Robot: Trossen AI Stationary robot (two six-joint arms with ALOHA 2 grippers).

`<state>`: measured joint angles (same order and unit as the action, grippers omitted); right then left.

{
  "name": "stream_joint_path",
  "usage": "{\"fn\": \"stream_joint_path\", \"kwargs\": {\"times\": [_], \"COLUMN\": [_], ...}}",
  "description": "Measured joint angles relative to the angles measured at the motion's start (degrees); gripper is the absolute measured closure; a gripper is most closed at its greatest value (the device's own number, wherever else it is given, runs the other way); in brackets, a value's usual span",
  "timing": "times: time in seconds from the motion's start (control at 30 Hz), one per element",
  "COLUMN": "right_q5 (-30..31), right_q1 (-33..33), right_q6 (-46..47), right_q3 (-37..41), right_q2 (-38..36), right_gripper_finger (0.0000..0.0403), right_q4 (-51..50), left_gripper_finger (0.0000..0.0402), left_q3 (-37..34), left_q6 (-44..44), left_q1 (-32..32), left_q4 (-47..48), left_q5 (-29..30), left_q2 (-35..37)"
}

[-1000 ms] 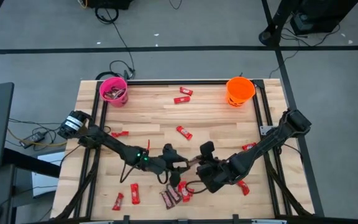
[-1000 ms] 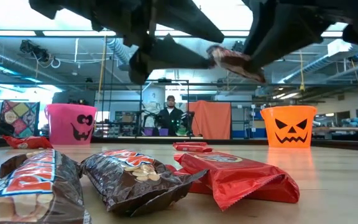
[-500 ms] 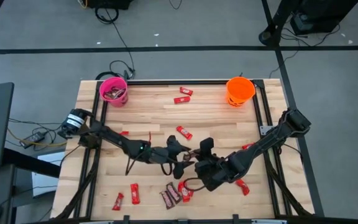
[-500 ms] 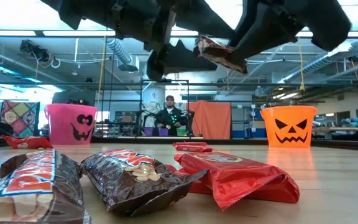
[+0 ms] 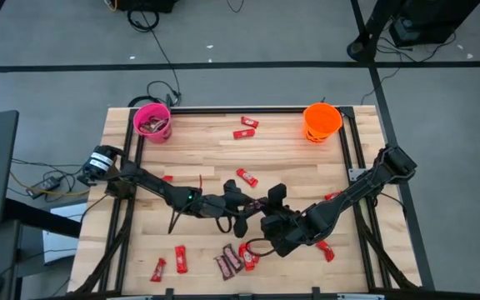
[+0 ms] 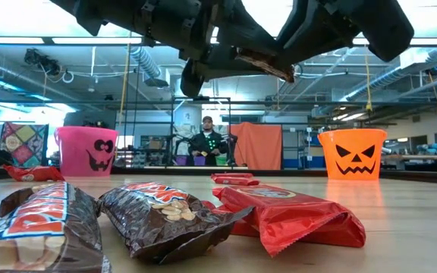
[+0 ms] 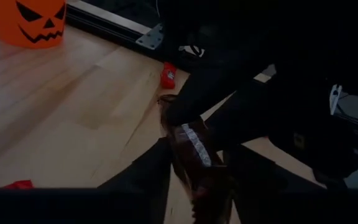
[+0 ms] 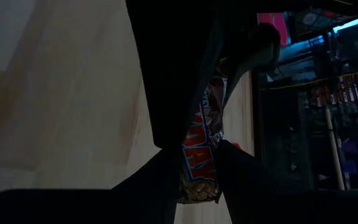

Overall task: Sort candy by brand, put in halloween buckets
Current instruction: Put the right brown chocolate bar into the pink bucket

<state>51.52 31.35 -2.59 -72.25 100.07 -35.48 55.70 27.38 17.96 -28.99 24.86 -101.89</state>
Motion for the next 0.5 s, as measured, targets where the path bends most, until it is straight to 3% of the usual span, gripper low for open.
{"fn": "stream_joint_path", "kwargs": {"times": [0.27, 0.5], "right_q5": [-0.4, -0.6], "right_q1": [-0.4, -2.1], "right_q6": [-2.4, -2.9], "right_q3": [0.1, 0.1], "right_q2": [0.0, 0.1], "right_gripper_finger": [0.0287, 0.0287], "right_q4": [1.9, 2.3], "left_gripper_finger": [0.03, 0.0307], "left_q3": [0.0, 0.0], "left_q6": [0.0, 0.0], "left_q1": [0.1, 0.1], "left_q4": [0.8, 3.0], "left_q5": [1.1, 4.6], "left_q2": [0.0, 0.3]}}
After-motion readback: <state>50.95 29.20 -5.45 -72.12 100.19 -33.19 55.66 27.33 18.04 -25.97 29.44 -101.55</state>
